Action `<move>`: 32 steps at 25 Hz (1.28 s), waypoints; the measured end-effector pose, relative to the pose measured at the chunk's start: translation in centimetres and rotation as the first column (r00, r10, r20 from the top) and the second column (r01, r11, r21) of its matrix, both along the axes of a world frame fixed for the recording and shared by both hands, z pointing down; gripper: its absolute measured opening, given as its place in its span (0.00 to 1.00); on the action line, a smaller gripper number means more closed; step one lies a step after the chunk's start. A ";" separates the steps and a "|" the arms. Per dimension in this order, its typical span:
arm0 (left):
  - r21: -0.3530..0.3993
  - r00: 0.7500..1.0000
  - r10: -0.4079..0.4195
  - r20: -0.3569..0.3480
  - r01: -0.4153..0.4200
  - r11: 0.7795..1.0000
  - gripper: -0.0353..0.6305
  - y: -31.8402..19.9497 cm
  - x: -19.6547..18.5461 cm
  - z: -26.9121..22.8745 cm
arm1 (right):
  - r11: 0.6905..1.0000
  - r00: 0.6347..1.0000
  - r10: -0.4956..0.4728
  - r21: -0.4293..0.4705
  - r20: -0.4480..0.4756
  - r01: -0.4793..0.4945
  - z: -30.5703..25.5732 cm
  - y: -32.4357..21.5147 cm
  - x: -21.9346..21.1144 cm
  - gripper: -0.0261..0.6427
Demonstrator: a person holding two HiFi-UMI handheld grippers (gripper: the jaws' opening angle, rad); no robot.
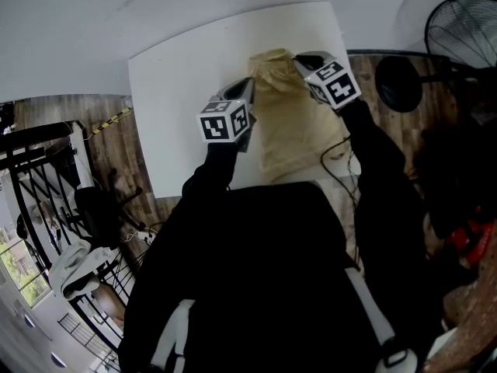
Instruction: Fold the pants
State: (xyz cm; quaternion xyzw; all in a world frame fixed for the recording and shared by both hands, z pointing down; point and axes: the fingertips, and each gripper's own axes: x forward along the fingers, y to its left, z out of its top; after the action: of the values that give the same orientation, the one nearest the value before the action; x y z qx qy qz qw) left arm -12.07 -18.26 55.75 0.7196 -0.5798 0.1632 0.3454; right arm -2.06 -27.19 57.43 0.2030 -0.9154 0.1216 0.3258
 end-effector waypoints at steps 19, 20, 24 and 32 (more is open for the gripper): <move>0.055 0.989 0.124 0.076 -0.128 0.990 0.07 5.8 4.9 -3.1 | 0.998 0.998 0.054 0.038 0.040 -0.056 -3.2 5.0 5.0 0.07; 0.055 0.988 0.132 0.079 -0.136 0.989 0.07 6.2 5.3 -3.2 | 0.998 0.997 0.058 0.037 0.042 -0.060 -3.2 5.3 5.3 0.07; 0.066 0.982 0.164 0.098 -0.171 0.983 0.07 7.1 6.4 -3.6 | 0.996 0.996 0.072 0.047 0.051 -0.074 -3.7 6.2 6.6 0.07; 0.076 0.963 0.226 0.145 -0.239 0.968 0.07 9.7 8.3 -3.7 | 0.995 0.994 0.090 0.047 0.063 -0.093 -3.9 9.1 8.7 0.07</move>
State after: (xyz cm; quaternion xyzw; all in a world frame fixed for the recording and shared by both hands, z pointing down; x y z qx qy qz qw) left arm -3.72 -8.54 52.05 0.7853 -0.5202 0.2239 0.2500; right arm 6.66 -18.10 53.56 0.2490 -0.9174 0.1196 0.2865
